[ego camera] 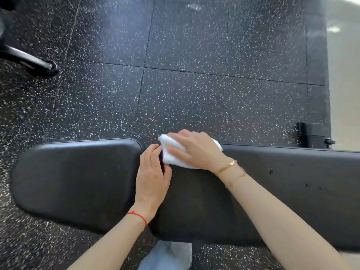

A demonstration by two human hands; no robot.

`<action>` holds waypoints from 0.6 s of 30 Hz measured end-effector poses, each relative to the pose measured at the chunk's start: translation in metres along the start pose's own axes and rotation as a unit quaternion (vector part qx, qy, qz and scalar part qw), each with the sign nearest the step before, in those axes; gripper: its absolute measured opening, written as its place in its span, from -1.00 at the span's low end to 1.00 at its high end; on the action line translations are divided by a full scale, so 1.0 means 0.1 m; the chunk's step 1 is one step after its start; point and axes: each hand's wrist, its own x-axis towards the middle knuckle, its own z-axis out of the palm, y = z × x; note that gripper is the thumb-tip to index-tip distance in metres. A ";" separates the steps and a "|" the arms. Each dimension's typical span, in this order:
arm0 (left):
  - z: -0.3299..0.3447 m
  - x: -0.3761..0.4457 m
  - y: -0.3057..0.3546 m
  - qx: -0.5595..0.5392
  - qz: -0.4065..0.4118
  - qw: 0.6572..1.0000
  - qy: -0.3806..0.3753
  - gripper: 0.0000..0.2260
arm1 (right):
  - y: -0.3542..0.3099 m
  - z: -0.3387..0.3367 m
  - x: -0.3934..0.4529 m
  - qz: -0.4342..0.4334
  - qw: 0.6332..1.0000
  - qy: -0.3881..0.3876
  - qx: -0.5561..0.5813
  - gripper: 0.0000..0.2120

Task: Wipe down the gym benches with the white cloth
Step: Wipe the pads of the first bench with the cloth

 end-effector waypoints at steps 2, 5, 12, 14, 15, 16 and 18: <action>-0.01 0.00 0.00 0.014 0.007 1.000 0.000 -0.66 | 0.24 -0.06 -0.22 0.006 0.999 -0.022 0.028 -0.51; 0.00 0.02 -0.01 0.015 0.002 1.000 0.001 -0.66 | 0.57 -0.12 -0.51 0.048 0.997 -0.032 0.050 -0.51; 0.04 0.00 0.06 0.001 -0.035 0.999 -0.015 -0.65 | 0.34 -0.10 -0.25 0.042 0.997 -0.055 0.038 -0.47; 0.04 -0.01 0.07 0.000 -0.044 0.999 -0.017 -0.63 | 0.34 -0.14 -0.32 0.029 0.998 -0.050 0.023 -0.43; 0.04 -0.01 0.07 0.005 -0.046 0.999 -0.018 -0.62 | 0.40 -0.16 -0.41 0.020 0.998 -0.049 0.021 -0.43; 0.04 -0.01 0.08 0.013 -0.046 0.999 -0.021 -0.62 | 0.48 -0.18 -0.50 0.019 0.998 -0.050 0.024 -0.43; 0.03 -0.01 0.09 0.031 -0.042 0.998 -0.027 -0.64 | 0.66 -0.21 -0.67 0.046 0.998 -0.044 0.024 -0.44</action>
